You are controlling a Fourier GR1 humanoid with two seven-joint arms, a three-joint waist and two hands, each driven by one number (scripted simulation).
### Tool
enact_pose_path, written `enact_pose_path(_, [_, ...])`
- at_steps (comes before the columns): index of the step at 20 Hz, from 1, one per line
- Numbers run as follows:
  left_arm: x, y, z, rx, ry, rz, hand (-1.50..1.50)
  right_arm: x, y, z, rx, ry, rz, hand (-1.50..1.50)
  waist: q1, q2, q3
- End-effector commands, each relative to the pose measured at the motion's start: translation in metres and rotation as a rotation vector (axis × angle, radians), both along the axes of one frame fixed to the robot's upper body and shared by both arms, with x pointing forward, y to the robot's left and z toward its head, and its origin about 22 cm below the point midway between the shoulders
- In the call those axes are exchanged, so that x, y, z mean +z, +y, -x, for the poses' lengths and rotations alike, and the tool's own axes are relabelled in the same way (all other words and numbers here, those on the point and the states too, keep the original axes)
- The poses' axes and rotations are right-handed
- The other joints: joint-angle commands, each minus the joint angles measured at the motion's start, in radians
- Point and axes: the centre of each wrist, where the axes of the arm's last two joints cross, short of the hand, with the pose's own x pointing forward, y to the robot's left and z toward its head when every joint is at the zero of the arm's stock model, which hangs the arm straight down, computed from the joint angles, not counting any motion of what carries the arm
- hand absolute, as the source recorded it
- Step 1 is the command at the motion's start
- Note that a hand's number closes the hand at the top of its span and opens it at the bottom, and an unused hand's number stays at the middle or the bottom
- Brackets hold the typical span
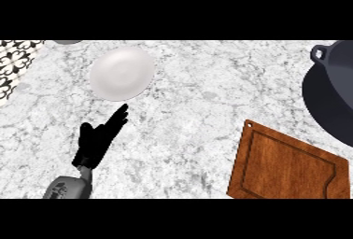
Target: Pick the croissant from the cutting board and place it in the pot
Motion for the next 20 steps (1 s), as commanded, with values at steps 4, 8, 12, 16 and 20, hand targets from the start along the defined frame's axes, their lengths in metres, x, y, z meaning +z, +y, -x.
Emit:
enact_pose_path(4, [0.001,0.002,0.008,-0.002,-0.007,0.01,0.0,-0.022,0.029,-0.022,-0.157,0.339,-0.056,-1.5,0.011,0.0,0.001])
enact_pose_path(8, [0.002,0.003,0.002,-0.001,-0.005,0.004,0.0,-0.02,0.04,-0.032,-0.083,0.183,-0.17,-1.5,0.0,0.004,0.003])
enact_pose_path(12, [-0.001,0.013,0.007,0.015,0.0,0.003,0.0,-0.016,0.048,-0.037,-0.055,-0.165,-0.396,-1.5,-0.016,-0.002,0.005])
enact_pose_path(16, [-0.001,0.009,0.003,0.021,0.002,0.001,0.0,0.004,0.046,-0.042,-0.094,-0.437,-0.588,-1.5,-0.032,-0.005,0.004])
enact_pose_path(20, [-0.013,0.005,0.012,0.031,0.004,-0.024,0.0,0.019,0.02,-0.03,-0.213,-0.651,-0.663,-1.5,-0.034,-0.003,0.003])
